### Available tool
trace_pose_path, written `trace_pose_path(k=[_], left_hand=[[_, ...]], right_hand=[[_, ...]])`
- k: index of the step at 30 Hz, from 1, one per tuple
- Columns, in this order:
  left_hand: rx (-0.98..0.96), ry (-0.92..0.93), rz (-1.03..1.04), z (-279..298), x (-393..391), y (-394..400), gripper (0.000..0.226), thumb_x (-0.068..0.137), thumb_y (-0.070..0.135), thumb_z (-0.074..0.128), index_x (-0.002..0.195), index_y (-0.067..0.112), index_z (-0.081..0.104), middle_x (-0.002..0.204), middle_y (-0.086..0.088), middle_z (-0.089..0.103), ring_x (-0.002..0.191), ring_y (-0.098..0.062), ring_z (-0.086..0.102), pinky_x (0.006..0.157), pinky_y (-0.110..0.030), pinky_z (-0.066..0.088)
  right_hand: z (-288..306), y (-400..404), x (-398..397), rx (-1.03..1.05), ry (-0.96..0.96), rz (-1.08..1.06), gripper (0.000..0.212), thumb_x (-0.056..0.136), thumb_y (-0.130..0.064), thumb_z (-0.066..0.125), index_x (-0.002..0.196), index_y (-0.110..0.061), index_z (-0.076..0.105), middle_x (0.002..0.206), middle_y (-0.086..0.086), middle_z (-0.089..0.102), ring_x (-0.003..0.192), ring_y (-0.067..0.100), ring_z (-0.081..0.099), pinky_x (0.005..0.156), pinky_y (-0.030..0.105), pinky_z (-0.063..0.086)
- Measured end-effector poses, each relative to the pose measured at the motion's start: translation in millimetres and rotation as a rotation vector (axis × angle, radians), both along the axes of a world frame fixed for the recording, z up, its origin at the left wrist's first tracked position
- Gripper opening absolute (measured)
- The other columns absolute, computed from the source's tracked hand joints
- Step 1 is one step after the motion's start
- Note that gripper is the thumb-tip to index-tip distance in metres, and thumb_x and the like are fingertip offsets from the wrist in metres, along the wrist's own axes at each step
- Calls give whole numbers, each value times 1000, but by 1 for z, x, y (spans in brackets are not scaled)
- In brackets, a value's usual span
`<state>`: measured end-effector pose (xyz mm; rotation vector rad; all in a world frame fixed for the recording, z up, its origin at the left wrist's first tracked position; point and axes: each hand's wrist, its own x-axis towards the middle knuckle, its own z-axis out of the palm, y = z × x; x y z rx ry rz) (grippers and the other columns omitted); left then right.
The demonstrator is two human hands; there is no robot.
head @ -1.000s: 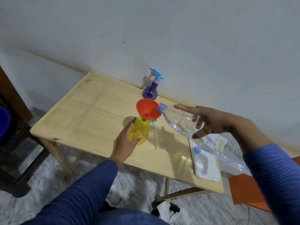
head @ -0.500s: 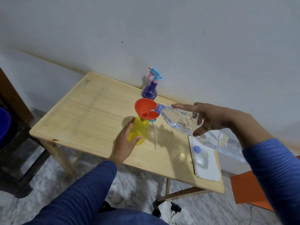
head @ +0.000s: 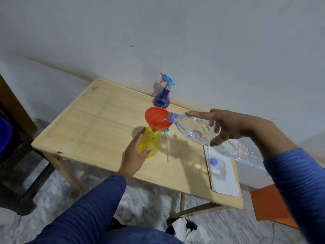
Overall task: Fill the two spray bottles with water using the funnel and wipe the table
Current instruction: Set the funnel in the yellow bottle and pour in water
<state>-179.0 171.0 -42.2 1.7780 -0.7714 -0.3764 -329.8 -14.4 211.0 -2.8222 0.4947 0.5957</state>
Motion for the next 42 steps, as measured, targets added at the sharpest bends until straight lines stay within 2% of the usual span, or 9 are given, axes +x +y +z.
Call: trace_pose_path(k=[12,16,20,25,28,30,35,38,42], left_hand=[[30,10,7,4,-1,1,76,84,30,68,146,28,25,149,2,35,133,-15,36,98,-22,30],[25,-7,9,3,-1,2,75,83,28,69,145,25,27,148,1,36,132,-15,37,98,-21,30],[37,-11,12,3,0,0,75,83,30,68,145,24,27,148,1,36,133,-15,37,97,-20,30],[45,-12,25,1,-1,-1,74,83,30,68,145,23,28,147,1,37,132,-15,37,96,-21,31],[65,-4,22,-4,1,-1,75,83,34,68,145,25,28,147,3,38,132,-16,38,99,-24,33],[77,1,21,-7,2,-2,75,82,37,68,145,26,28,147,3,38,132,-16,39,102,-28,34],[74,12,23,-8,2,-3,77,81,36,69,145,23,29,147,1,38,133,-17,38,107,-32,35],[56,5,29,-8,2,-3,76,81,33,70,145,22,30,147,0,39,133,-17,39,105,-28,33],[40,-1,18,-11,3,-4,78,81,31,70,146,25,27,148,2,37,133,-16,38,109,-34,34]], right_hand=[[-5,3,-6,81,-106,-15,109,69,-21,82,124,-77,6,105,-3,46,89,14,59,86,33,51],[-21,4,-16,195,-293,-100,107,68,-22,83,131,-69,11,112,5,48,91,16,60,86,26,50],[-39,5,-22,277,-602,-245,108,67,-22,83,132,-66,10,109,-5,49,94,15,62,81,21,48],[-67,1,-24,166,-879,-415,113,69,-29,82,133,-64,-4,122,2,55,110,12,55,90,25,41],[-88,0,-19,140,-1056,-582,116,66,-28,84,138,-55,-3,112,7,56,107,16,56,89,28,43],[-101,-1,-15,151,-1155,-687,119,64,-25,85,139,-53,-3,111,9,56,105,17,56,87,24,43],[-119,-1,-3,194,-1283,-827,123,61,-20,86,138,-55,-3,105,5,53,99,14,54,88,20,41],[-122,-4,1,214,-1287,-850,123,61,-21,86,138,-55,-3,113,8,55,101,13,53,88,17,40],[-127,-3,1,217,-1274,-913,122,63,-26,86,143,-47,-3,117,5,56,108,12,53,92,16,36]])
